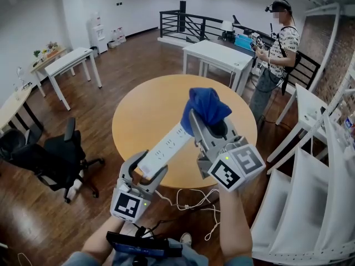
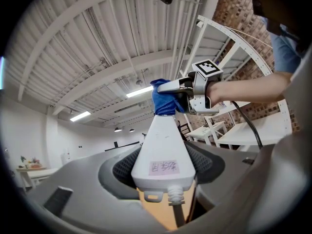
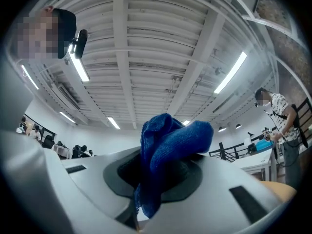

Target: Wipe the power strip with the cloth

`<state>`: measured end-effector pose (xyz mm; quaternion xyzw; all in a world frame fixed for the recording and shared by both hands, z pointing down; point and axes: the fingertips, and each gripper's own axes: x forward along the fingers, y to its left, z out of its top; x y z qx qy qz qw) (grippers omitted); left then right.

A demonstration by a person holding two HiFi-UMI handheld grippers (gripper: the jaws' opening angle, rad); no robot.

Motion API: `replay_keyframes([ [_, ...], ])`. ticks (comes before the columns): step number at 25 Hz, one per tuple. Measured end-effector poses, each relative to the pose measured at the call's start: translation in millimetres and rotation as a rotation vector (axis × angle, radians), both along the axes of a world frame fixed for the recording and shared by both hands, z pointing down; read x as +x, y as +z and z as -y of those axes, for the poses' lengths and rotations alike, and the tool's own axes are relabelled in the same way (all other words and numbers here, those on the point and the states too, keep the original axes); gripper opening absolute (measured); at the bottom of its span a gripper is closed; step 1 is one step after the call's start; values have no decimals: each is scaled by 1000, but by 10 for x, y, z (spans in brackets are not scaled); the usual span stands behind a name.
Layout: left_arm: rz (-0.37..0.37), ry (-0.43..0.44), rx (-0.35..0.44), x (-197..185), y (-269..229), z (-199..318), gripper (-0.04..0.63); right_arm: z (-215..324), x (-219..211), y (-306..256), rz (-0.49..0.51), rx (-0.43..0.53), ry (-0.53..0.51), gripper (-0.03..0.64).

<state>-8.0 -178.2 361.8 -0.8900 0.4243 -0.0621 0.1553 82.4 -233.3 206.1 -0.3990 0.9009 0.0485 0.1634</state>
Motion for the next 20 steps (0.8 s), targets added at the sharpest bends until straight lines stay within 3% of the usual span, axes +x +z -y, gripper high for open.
replay_keyframes([
  [6,3,-2,-1,-23,8,2,282,42,41,-64,-7,9,20,71],
  [20,-9,-16,-10,-49,-3,19,281,-192,-354,128,-18,-9,-40,71],
])
